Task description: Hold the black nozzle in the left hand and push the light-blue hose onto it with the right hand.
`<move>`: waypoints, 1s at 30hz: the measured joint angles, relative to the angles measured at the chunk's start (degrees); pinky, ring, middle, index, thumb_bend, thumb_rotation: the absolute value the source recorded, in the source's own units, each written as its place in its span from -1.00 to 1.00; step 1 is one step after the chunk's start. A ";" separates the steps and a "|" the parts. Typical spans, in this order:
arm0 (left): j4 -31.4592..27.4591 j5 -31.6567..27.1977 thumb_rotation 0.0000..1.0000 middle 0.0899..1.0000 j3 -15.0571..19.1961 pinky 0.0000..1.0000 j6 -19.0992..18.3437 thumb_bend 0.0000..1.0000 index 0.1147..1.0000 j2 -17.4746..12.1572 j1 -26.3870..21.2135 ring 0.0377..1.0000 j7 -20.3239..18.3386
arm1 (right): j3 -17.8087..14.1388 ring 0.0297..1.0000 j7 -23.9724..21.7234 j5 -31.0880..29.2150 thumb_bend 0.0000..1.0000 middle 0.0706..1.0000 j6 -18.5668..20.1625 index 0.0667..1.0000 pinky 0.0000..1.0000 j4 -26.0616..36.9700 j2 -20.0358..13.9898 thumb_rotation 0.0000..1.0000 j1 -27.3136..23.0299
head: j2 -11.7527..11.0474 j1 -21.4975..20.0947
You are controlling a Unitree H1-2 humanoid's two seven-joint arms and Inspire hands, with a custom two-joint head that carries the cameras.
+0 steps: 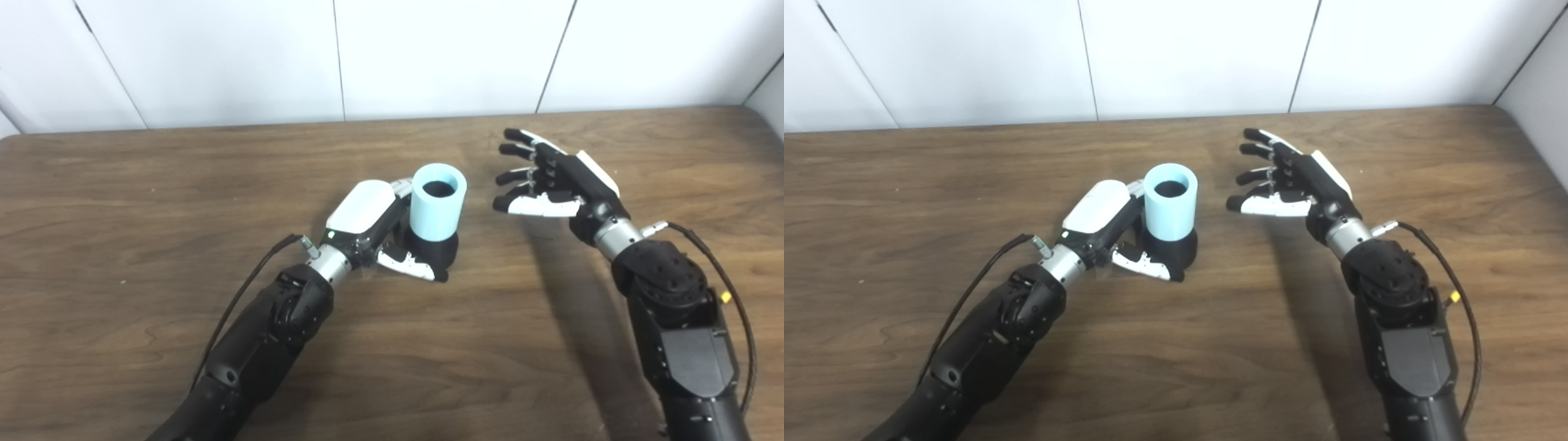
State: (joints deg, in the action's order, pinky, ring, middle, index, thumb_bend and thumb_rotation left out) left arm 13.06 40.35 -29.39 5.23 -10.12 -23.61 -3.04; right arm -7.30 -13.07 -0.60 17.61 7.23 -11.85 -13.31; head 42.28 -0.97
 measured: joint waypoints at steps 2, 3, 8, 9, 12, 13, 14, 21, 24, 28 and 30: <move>-2.02 0.02 -0.54 1.00 0.88 0.73 -1.40 1.00 1.00 -0.24 1.14 1.00 -0.61 | -0.54 0.28 1.84 -0.66 0.22 0.61 -0.78 0.63 -0.01 0.03 1.65 -0.94 0.69 | 0.00 0.00; -2.74 -0.45 -0.58 1.00 1.56 0.72 -1.40 1.00 1.00 -0.28 1.96 1.00 -0.69 | -0.66 0.28 2.64 -0.88 0.21 0.59 -1.34 0.62 -0.02 0.02 2.33 -0.95 1.13 | 0.00 0.00; -5.73 -5.72 -0.72 0.99 6.39 0.50 -0.90 0.82 1.00 -0.20 6.40 0.90 0.01 | -1.84 0.24 5.09 -4.20 0.23 0.52 -2.50 0.52 -0.05 -0.07 5.50 -0.94 2.43 | -0.70 0.26; -6.33 -6.94 -0.73 0.98 8.19 0.50 -0.90 0.79 1.00 -0.06 7.48 0.89 0.18 | -1.97 0.23 5.46 -4.66 0.23 0.51 -2.50 0.51 -0.06 -0.06 5.98 -0.93 2.66 | -0.70 0.26; -7.75 -9.85 -0.73 0.96 13.04 0.47 -0.97 0.72 1.00 -0.06 9.82 0.86 0.88 | -2.42 0.17 6.59 -5.51 0.23 0.46 -3.51 0.48 -0.10 -0.36 7.26 -0.91 3.47 | -1.23 0.18; -7.85 -11.04 -0.71 0.94 14.64 0.51 -0.94 0.67 1.00 -0.06 10.35 0.84 1.14 | -2.48 0.13 6.79 -5.66 0.22 0.43 -4.24 0.45 -0.14 -0.70 7.33 -0.89 3.69 | -1.40 0.18; -7.89 -12.23 -0.70 0.94 16.04 0.52 -0.91 0.64 1.00 0.04 10.79 0.83 1.39 | -2.54 0.12 7.08 -5.77 0.21 0.42 -4.70 0.44 -0.16 -1.12 7.45 -0.88 3.79 | -1.41 0.18; -7.87 -23.02 -0.66 0.89 25.00 0.57 -0.08 0.57 0.99 2.42 12.71 0.76 3.14 | -3.36 0.04 9.66 -7.71 0.23 0.35 -6.85 0.37 -0.20 -2.00 9.40 -0.89 4.32 | -1.76 0.35; -8.18 -31.71 -0.58 0.79 29.40 0.38 -0.64 0.57 0.92 5.57 13.91 0.66 3.01 | -3.65 0.01 9.79 -9.12 0.27 0.31 -8.10 0.31 -0.19 -2.20 9.58 -0.78 4.54 | -1.76 0.09; -10.24 -47.50 -0.60 0.70 33.45 0.23 -5.27 0.51 0.75 8.25 15.24 0.56 -1.08 | -3.40 -0.01 9.77 -9.48 0.28 0.26 -8.83 0.26 -0.21 -2.17 9.52 -0.68 5.59 | -2.46 -0.35; -11.92 -54.32 -0.62 0.64 34.76 0.18 -8.64 0.51 0.68 8.55 15.23 0.50 -3.56 | -3.00 -0.01 9.61 -9.92 0.30 0.25 -9.24 0.26 -0.21 -2.07 9.50 -0.64 6.24 | -2.64 -0.35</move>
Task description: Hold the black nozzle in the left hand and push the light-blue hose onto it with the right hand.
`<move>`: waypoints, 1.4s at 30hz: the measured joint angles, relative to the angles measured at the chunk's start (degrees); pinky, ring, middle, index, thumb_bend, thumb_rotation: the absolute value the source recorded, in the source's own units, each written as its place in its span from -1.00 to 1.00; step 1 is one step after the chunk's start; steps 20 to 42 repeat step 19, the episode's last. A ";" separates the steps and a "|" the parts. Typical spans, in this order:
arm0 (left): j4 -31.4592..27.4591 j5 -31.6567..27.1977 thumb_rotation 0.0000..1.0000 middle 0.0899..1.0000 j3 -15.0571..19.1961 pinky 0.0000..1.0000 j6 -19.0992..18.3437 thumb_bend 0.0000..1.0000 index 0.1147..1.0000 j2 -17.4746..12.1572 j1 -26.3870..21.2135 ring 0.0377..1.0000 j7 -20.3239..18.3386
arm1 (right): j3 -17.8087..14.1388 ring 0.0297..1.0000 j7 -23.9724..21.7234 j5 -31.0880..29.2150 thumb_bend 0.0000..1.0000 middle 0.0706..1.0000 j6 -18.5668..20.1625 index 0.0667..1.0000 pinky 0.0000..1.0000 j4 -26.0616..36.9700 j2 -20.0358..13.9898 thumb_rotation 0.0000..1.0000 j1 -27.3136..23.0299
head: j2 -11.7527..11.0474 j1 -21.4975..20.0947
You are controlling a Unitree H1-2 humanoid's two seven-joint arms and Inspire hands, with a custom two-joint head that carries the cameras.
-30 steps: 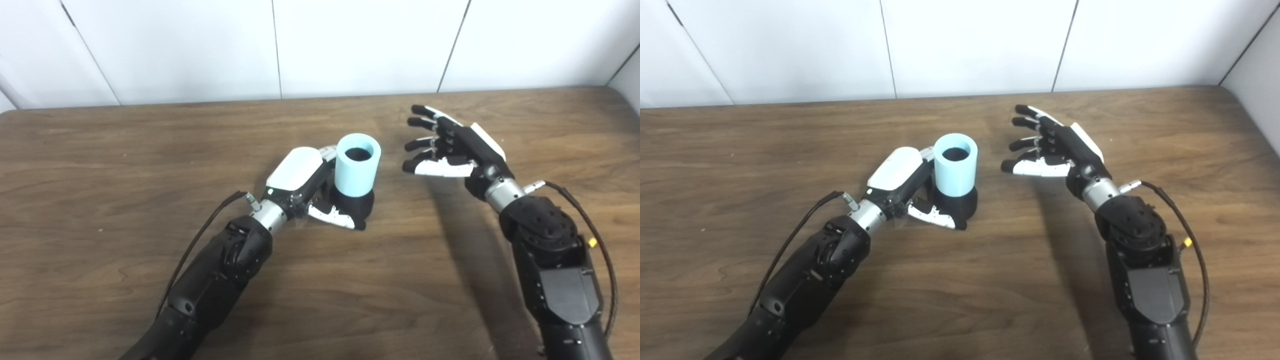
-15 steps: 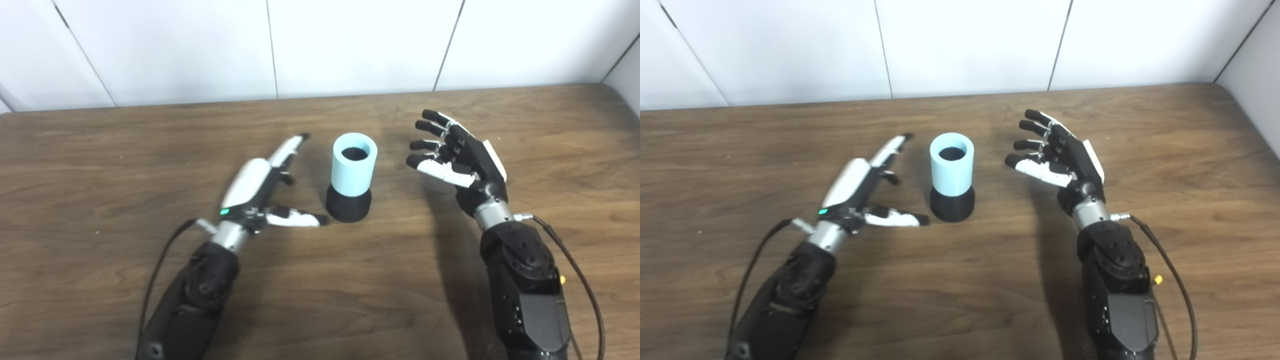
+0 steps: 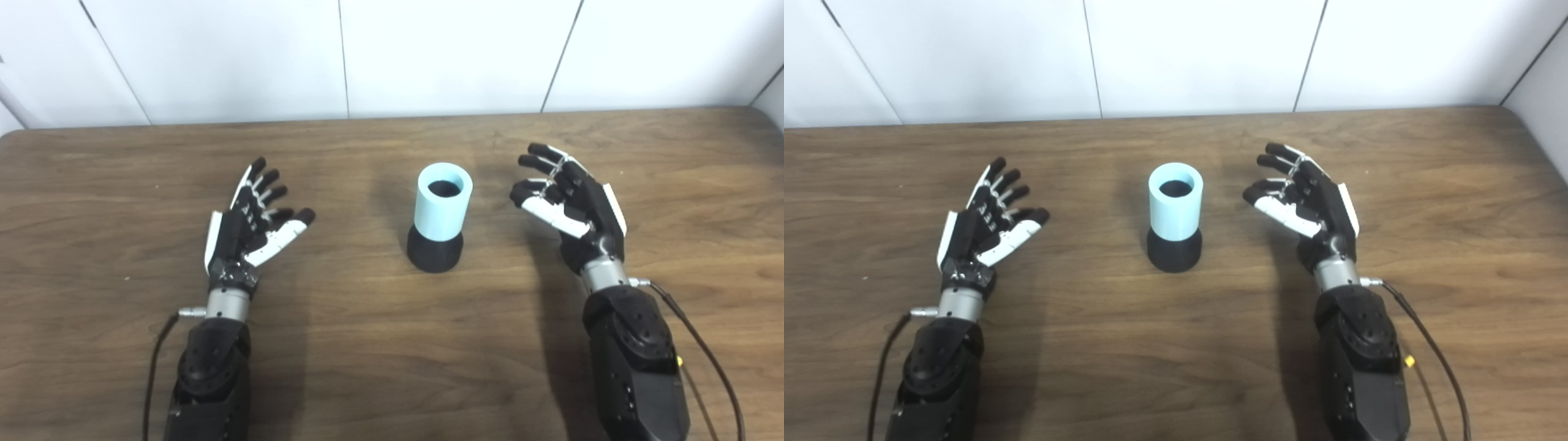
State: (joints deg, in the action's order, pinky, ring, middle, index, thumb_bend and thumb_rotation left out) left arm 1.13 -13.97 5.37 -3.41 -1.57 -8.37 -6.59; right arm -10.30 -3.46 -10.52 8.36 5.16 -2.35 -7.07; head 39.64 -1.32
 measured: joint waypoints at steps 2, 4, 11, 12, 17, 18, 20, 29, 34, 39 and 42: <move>-1.17 -2.55 -0.65 0.60 0.29 0.12 -1.86 0.51 0.61 -0.39 -0.04 0.44 -1.12 | 0.34 0.02 -0.07 -0.32 0.27 0.26 0.01 0.29 -0.22 0.47 0.00 -0.62 0.38 | -0.35 0.09; -2.02 -3.69 -0.67 0.59 0.24 0.13 -3.33 0.49 0.57 -0.82 -0.03 0.42 -1.43 | 0.70 0.06 -0.09 -0.32 0.26 0.28 -0.01 0.34 -0.20 1.03 -0.09 -0.55 0.76 | -0.35 0.09; -4.55 -3.78 -0.68 0.57 -0.61 0.18 -7.16 0.47 0.54 -2.35 0.36 0.40 -1.96 | 1.93 0.18 0.24 0.97 0.39 0.35 -0.04 0.45 -0.13 1.06 -0.35 -0.45 2.68 | -0.62 0.18; -4.55 -3.74 -0.67 0.57 -0.71 0.18 -7.16 0.46 0.55 -2.44 0.53 0.41 -2.16 | 1.92 0.17 0.26 0.96 0.45 0.35 -0.04 0.44 -0.16 1.05 -0.35 -0.46 2.80 | -0.62 0.18; -4.54 -3.71 -0.67 0.58 -0.94 0.17 -7.18 0.46 0.56 -2.57 1.34 0.43 -2.86 | 1.96 0.16 1.05 1.08 0.57 0.36 -0.04 0.43 -0.19 1.11 -0.35 -0.54 2.81 | -0.62 0.00; -4.55 -3.71 -0.67 0.59 -0.94 0.16 -7.18 0.46 0.56 -2.59 1.34 0.43 -2.89 | 2.03 0.16 1.22 1.17 0.57 0.36 -0.03 0.43 -0.19 1.25 -0.34 -0.55 2.81 | -0.70 -0.09; -4.55 -3.70 -0.67 0.59 -0.94 0.16 -7.18 0.45 0.56 -2.62 1.34 0.43 -2.90 | 2.17 0.17 1.33 1.30 0.56 0.36 -0.03 0.42 -0.19 1.57 -0.34 -0.57 2.81 | -0.70 -0.09; -4.55 -3.70 -0.67 0.59 -0.94 0.16 -7.18 0.45 0.56 -2.62 1.34 0.43 -2.90 | 2.17 0.17 1.33 1.30 0.56 0.36 -0.03 0.42 -0.19 1.57 -0.34 -0.57 2.81 | -0.70 -0.09; -4.55 -3.70 -0.67 0.59 -0.94 0.16 -7.18 0.45 0.56 -2.62 1.34 0.43 -2.90 | 2.17 0.17 1.33 1.30 0.56 0.36 -0.03 0.42 -0.19 1.57 -0.34 -0.57 2.81 | -0.70 -0.09; -4.55 -3.70 -0.67 0.59 -0.94 0.16 -7.18 0.45 0.56 -2.62 1.34 0.43 -2.90 | 2.17 0.17 1.33 1.30 0.56 0.36 -0.03 0.42 -0.19 1.57 -0.34 -0.57 2.81 | -0.70 -0.09; -4.55 -3.70 -0.67 0.59 -0.94 0.16 -7.18 0.45 0.56 -2.62 1.34 0.43 -2.90 | 2.17 0.17 1.33 1.30 0.56 0.36 -0.03 0.42 -0.19 1.57 -0.34 -0.57 2.81 | -0.70 -0.09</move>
